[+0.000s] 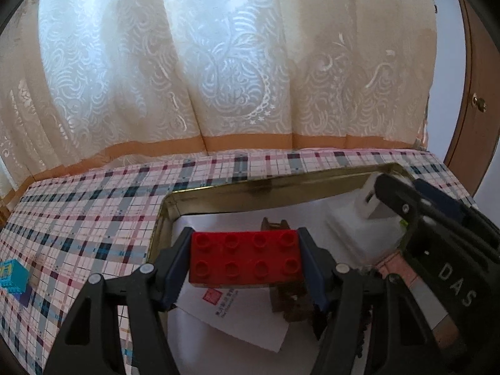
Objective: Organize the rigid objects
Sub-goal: 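Open both tools to drop the red brick and white charger into the tin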
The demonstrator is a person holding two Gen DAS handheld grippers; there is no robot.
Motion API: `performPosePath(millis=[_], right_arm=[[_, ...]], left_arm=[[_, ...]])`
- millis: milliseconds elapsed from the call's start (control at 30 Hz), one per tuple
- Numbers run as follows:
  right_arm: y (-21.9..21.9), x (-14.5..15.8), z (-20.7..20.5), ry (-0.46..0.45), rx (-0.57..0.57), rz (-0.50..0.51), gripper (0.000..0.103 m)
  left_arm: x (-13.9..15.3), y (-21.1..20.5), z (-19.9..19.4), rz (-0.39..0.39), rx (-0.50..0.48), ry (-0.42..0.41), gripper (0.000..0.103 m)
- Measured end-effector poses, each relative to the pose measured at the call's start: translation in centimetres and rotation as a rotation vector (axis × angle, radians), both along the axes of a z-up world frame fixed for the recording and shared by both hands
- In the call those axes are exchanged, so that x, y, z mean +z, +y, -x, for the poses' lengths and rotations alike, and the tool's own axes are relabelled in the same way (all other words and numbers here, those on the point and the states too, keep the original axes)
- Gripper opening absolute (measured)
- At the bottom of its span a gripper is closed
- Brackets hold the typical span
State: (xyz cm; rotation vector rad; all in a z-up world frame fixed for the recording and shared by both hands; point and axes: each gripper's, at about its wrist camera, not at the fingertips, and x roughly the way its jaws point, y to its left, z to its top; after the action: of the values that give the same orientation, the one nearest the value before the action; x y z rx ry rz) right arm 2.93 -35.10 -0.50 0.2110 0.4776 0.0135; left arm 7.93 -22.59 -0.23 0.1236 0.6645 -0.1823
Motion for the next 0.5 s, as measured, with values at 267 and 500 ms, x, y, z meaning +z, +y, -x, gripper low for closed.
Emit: performPosePath(millis=[267, 500], right_arm=[[-0.9, 1.1, 2.8, -0.145, -0.086, -0.025, 0.087], [-2.1, 1.1, 3.6, -0.189, -0.149, -0.056, 0.088]], left_arm=[[0.8, 0.2, 1.5, 0.048, -0.054, -0.054, 0.103], [1.3, 1.5, 2.9, 0.066, -0.015, -0.133, 0.103]])
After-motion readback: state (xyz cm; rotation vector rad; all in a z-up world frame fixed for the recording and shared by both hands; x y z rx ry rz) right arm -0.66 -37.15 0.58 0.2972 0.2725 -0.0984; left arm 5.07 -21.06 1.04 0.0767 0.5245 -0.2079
